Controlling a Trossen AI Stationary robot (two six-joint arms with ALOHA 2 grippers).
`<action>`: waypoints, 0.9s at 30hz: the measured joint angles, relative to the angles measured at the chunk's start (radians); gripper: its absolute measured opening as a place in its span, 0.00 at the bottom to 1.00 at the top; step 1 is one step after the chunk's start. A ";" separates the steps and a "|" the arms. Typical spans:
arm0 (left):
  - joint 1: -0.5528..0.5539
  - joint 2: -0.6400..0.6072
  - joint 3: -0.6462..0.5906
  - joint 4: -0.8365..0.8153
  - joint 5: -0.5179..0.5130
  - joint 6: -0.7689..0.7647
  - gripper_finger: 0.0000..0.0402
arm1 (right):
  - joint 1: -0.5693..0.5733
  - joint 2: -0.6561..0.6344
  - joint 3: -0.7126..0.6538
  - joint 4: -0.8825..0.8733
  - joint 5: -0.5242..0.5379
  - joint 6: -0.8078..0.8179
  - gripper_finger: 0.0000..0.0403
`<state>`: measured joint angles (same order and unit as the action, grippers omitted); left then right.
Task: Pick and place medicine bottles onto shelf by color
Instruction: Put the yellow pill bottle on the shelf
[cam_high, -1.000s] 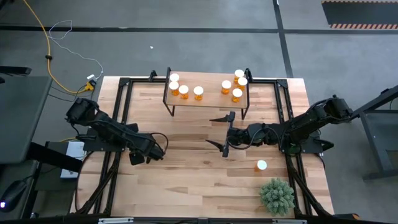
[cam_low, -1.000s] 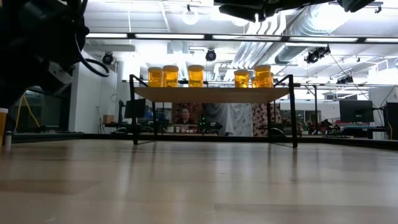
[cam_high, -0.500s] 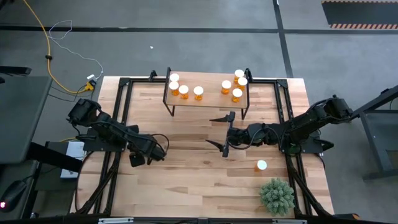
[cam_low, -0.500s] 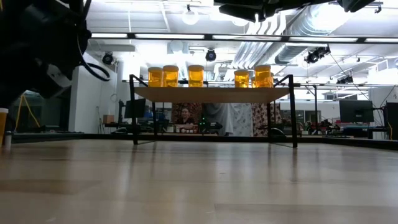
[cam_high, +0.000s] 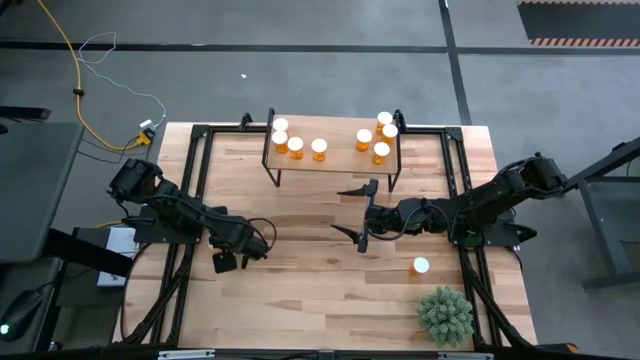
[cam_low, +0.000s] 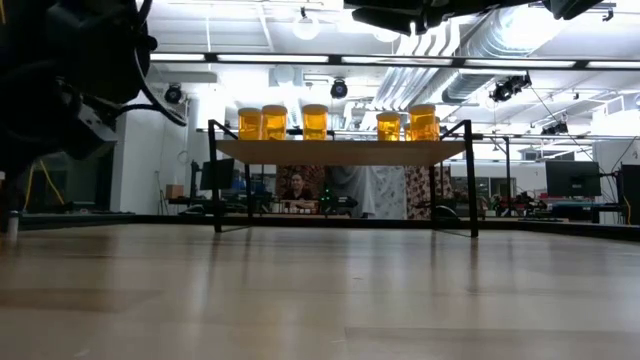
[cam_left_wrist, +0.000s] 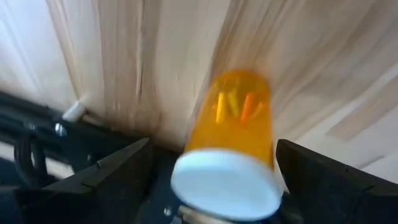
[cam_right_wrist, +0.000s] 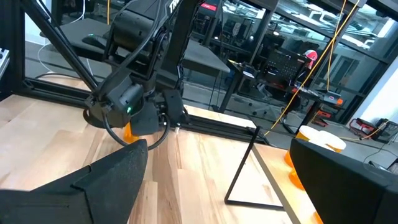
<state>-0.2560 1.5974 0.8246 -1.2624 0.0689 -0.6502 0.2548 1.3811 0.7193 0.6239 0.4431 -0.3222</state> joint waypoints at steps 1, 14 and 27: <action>0.000 0.000 0.000 -0.015 0.005 0.000 0.82 | 0.000 0.000 0.000 0.000 0.000 0.000 0.96; 0.000 0.000 -0.001 -0.012 0.009 0.000 0.80 | 0.000 0.000 0.000 0.000 0.000 0.007 0.96; 0.000 0.000 -0.001 -0.013 0.007 -0.001 0.54 | 0.000 0.000 0.000 0.000 0.000 0.007 0.96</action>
<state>-0.2558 1.5970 0.8238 -1.2753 0.0758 -0.6510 0.2547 1.3811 0.7193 0.6239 0.4431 -0.3149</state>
